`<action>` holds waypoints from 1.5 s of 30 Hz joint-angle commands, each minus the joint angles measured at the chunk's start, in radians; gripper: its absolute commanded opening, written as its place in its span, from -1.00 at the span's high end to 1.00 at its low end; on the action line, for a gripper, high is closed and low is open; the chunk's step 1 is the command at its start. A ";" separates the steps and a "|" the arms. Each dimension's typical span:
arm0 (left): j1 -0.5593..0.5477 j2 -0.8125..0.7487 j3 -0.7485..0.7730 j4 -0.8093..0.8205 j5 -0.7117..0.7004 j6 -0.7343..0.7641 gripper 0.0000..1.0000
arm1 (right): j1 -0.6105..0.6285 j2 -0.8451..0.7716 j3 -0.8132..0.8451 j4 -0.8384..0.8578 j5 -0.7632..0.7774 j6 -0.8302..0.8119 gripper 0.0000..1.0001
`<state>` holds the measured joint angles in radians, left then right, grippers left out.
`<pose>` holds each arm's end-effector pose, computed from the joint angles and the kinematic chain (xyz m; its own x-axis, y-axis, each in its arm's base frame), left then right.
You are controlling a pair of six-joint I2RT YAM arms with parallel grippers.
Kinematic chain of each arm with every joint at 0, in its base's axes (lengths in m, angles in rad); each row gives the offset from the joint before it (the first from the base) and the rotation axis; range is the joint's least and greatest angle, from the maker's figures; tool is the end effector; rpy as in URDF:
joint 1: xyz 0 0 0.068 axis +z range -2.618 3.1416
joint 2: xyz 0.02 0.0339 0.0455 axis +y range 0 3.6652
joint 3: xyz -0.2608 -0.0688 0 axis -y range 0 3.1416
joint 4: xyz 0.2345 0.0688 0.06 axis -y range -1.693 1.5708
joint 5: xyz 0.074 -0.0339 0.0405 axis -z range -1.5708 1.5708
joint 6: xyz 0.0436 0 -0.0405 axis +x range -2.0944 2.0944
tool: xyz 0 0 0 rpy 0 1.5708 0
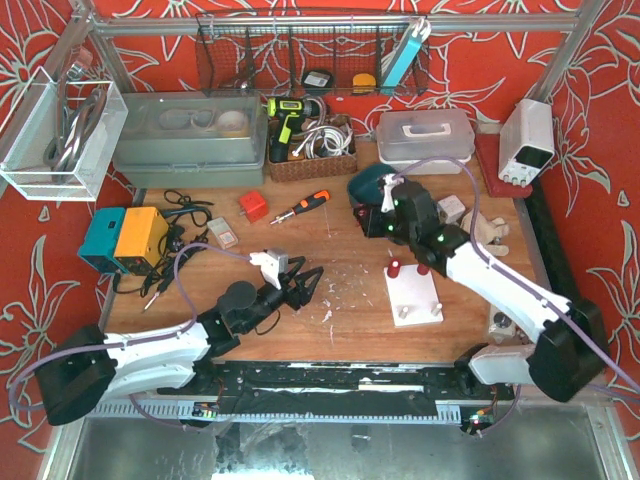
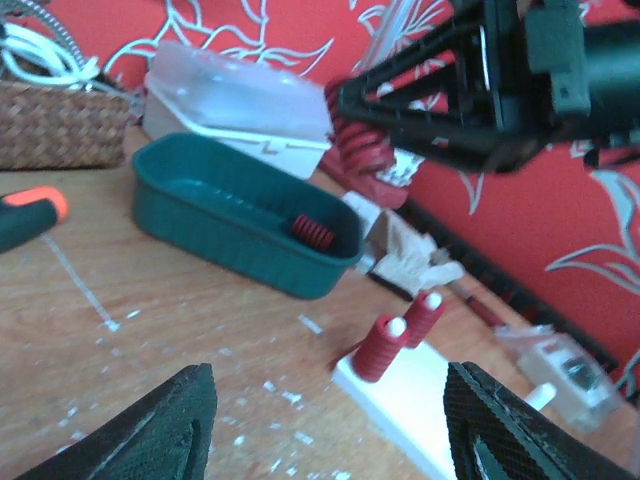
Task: Install the large spring
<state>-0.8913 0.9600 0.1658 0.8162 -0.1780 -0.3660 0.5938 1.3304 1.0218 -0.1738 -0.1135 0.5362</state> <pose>0.1282 -0.1464 0.2045 -0.2213 -0.2866 -0.9321 0.6160 0.7000 -0.3614 0.2488 0.1739 0.2983 -0.6570 0.1689 -0.7347 -0.3530 0.7923 0.4977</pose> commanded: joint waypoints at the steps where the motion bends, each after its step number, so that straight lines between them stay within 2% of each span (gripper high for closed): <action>1: -0.004 0.002 0.066 0.066 0.048 -0.056 -0.30 | 0.100 -0.110 -0.113 0.220 0.020 0.207 1.00; 10: -0.006 0.067 0.146 0.034 0.107 -0.062 -0.46 | 0.285 -0.179 -0.179 0.286 0.095 0.248 1.00; 20: -0.006 0.060 0.141 0.038 0.109 -0.076 -0.37 | 0.409 -0.221 -0.214 0.309 0.164 0.249 1.00; 29: -0.006 0.037 0.156 0.039 0.118 -0.053 -0.36 | 0.462 -0.195 -0.207 0.323 0.170 0.246 1.00; 31: -0.006 0.038 0.158 0.039 0.120 -0.041 -0.28 | 0.474 -0.187 -0.204 0.329 0.166 0.243 1.00; 33: -0.006 0.038 0.158 0.051 0.134 -0.029 -0.10 | 0.485 -0.181 -0.199 0.326 0.158 0.238 1.00; 38: -0.006 0.039 0.145 0.068 0.180 0.039 0.53 | 0.495 -0.188 -0.191 0.294 0.112 0.201 1.00; 42: -0.006 -0.025 0.104 0.086 0.198 0.146 0.96 | 0.494 -0.210 -0.163 0.173 0.094 0.121 0.95; 45: -0.006 -0.047 0.078 0.090 0.187 0.228 1.00 | 0.494 -0.232 -0.137 0.081 0.085 0.061 0.73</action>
<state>-0.8921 0.9569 0.2653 0.8345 -0.0067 -0.2878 1.0809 1.1343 0.8387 0.0536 -0.0013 0.6922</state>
